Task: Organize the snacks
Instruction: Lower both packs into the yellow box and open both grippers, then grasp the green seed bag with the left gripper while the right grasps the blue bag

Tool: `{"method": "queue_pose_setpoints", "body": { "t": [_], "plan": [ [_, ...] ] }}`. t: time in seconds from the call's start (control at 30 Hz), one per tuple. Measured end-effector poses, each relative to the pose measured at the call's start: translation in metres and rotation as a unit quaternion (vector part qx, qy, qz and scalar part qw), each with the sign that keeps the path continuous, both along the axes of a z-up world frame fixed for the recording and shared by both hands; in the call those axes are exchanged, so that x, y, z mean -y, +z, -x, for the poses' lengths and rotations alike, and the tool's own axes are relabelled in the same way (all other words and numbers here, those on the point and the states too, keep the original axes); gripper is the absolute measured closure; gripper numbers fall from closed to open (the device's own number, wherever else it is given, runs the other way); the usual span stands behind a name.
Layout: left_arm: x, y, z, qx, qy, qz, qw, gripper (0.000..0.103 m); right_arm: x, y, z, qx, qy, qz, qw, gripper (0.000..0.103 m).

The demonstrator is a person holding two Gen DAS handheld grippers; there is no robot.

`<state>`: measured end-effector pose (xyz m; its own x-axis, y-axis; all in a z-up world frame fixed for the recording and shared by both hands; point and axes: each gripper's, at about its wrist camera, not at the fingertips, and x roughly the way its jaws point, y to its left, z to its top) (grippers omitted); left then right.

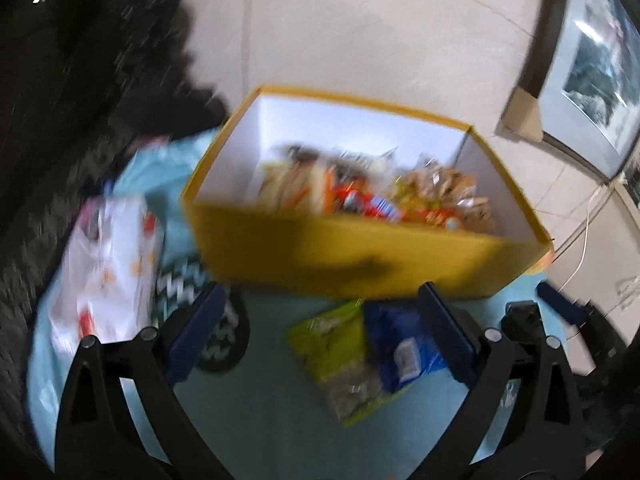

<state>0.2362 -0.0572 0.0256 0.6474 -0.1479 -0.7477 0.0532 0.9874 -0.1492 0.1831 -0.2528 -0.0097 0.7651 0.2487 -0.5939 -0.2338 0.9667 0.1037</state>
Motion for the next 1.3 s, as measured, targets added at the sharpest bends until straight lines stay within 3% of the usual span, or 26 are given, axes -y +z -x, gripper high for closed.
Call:
{"method": "queue_pose_setpoints", "body": {
  "t": [0.1,0.2,0.23,0.27,0.3,0.37,0.5,0.53,0.57,0.67,0.87,1.03,1.13,1.3],
  "plan": [
    [-0.02,-0.029,0.011,-0.041,0.029,0.031,0.9983,0.005,-0.021,-0.02,-0.002,-0.027,0.028,0.022,0.999,0.031],
    [-0.034,-0.049,0.02,-0.058,0.05,0.032,0.9965,0.005,-0.043,-0.032,-0.007,-0.033,0.041,0.059,0.997,0.031],
    [-0.038,-0.054,0.022,-0.061,0.056,0.028,0.9962,0.005,-0.05,-0.035,-0.009,-0.033,0.043,0.067,0.996,0.025],
    [-0.043,-0.061,0.023,-0.067,0.061,0.023,0.9957,0.004,-0.056,-0.037,-0.012,-0.03,0.045,0.075,0.996,0.01],
    [-0.047,-0.064,0.024,-0.07,0.063,0.021,0.9953,0.004,-0.062,-0.038,-0.014,-0.025,0.043,0.084,0.995,0.003],
    [-0.054,-0.072,0.024,-0.078,0.071,0.024,0.9941,0.004,-0.074,-0.042,-0.022,-0.019,0.057,0.098,0.993,0.001],
    [-0.058,-0.078,0.024,-0.088,0.073,0.022,0.9932,0.004,-0.079,-0.056,-0.035,-0.046,0.074,0.074,0.993,0.002],
    [-0.057,-0.079,0.023,-0.089,0.071,0.021,0.9933,0.004,-0.077,-0.058,-0.037,-0.063,0.083,0.056,0.993,0.014],
    [-0.056,-0.079,0.022,-0.091,0.068,0.019,0.9933,0.004,-0.076,-0.058,-0.037,-0.073,0.082,0.056,0.992,0.035],
    [-0.051,-0.081,0.021,-0.093,0.062,0.014,0.9936,0.004,-0.056,-0.045,-0.028,-0.078,0.076,-0.011,0.994,0.049],
    [-0.028,-0.082,0.017,-0.09,0.033,0.006,0.9954,0.005,0.008,-0.024,0.007,-0.058,0.037,-0.137,0.988,0.05],
    [0.012,-0.088,0.004,-0.082,0.01,-0.041,0.9957,0.005,0.035,-0.023,0.03,-0.045,0.006,-0.164,0.985,0.05],
    [0.023,-0.093,-0.008,-0.087,0.001,-0.043,0.9953,0.005,0.03,-0.025,0.03,-0.049,0.016,-0.164,0.985,0.05],
    [0.037,-0.098,-0.017,-0.073,-0.006,-0.08,0.9941,0.023,0.031,-0.026,0.027,-0.049,0.018,-0.162,0.985,0.049]
  ]
}}
